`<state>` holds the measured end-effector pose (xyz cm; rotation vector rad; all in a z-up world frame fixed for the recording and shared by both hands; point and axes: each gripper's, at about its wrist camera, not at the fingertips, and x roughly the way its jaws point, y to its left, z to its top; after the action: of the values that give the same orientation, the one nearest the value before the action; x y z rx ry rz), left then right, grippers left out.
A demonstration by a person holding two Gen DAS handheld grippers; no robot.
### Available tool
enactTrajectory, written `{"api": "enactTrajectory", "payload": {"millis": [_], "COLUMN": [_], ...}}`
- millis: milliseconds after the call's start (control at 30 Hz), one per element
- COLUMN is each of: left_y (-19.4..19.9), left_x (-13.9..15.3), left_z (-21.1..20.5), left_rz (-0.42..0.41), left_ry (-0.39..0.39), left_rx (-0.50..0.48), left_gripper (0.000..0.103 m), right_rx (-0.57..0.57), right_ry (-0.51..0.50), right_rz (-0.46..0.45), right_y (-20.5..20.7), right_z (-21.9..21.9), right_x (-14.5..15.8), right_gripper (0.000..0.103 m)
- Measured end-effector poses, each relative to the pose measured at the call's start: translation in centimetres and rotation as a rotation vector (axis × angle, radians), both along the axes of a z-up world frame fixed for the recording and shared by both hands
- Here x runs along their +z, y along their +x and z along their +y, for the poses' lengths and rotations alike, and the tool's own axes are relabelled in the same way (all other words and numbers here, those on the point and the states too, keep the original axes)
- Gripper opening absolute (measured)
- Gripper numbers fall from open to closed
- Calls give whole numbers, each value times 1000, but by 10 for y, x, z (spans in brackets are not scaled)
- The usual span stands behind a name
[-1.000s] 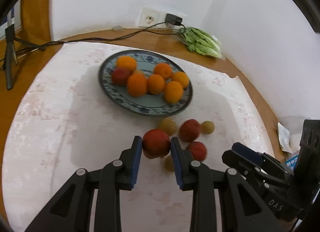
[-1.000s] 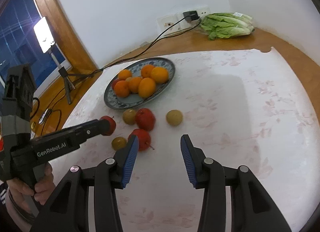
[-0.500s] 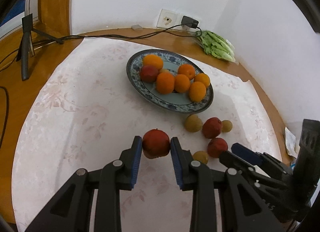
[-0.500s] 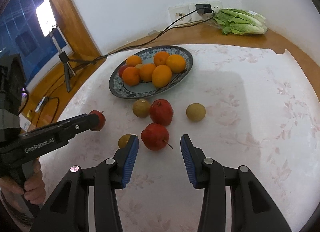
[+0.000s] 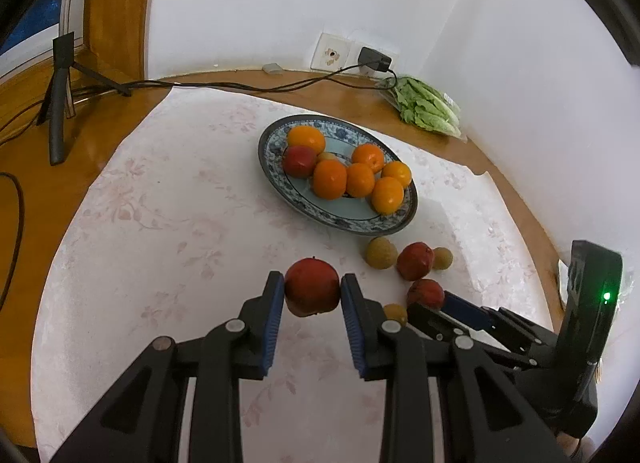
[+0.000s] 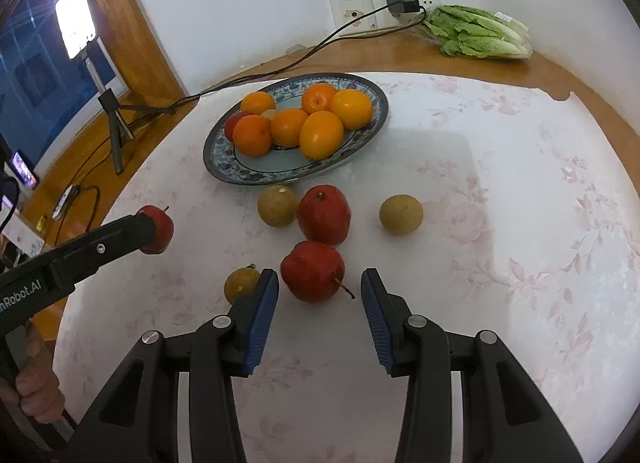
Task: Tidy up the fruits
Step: 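Grasp a red apple with the left tool while the right tool grasps another red apple, then lift both red apples and carry them toward the plate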
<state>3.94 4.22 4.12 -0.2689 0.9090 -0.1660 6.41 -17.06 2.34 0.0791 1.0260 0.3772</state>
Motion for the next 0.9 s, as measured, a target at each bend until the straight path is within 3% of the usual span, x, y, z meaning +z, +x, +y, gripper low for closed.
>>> {"api": "enactTrajectory", "payload": {"millis": [367, 900], "left_y": [-2, -3], "left_x": [-3, -2], "left_z": [3, 3], "left_rz": [6, 4], "left_ry": [-18, -16], "left_rx": [-6, -7], "left_gripper": [30, 30], "right_rx": [-14, -24], "right_ry": [-35, -6], "right_rz": [-10, -8], "right_y": [-1, -1], "right_z": [7, -1], "right_x": [-1, -1], "right_gripper": [45, 32]}}
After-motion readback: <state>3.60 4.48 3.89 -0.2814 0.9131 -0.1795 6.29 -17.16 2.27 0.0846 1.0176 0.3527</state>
